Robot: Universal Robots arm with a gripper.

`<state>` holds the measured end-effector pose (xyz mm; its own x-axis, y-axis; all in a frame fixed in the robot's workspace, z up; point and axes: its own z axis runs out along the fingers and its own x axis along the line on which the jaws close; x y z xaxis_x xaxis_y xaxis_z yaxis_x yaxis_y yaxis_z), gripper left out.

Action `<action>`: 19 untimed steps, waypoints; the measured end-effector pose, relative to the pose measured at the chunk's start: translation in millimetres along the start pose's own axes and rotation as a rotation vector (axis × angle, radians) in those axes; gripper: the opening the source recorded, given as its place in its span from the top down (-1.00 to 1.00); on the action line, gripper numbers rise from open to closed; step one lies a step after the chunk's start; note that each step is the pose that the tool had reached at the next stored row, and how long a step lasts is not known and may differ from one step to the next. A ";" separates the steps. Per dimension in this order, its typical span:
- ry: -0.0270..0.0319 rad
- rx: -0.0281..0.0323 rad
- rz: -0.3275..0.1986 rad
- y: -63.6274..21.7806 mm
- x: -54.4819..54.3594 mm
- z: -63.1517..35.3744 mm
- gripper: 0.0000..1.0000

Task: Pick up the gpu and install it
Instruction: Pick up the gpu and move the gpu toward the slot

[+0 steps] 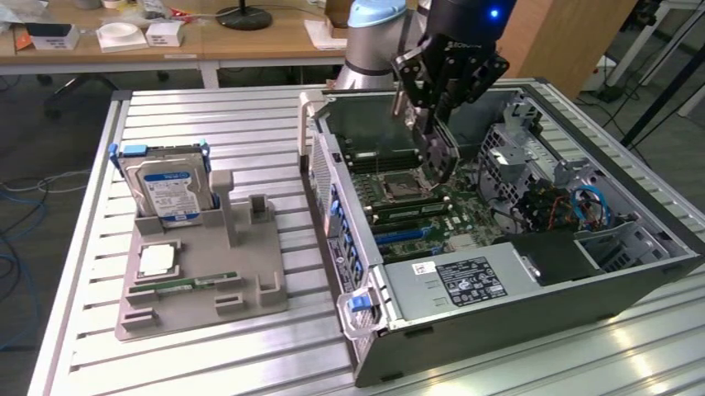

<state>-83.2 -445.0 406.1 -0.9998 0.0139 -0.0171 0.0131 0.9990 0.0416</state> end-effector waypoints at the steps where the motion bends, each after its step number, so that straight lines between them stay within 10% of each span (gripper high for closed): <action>1: 0.0001 -0.0001 -0.002 0.1 -3.0 0.1 0.47; 19: 0.0012 -0.0010 -0.028 0.7 -49.0 0.8 0.47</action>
<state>-34.2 -445.0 406.2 -0.9998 -0.0144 -0.0171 -0.0151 0.9990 0.0421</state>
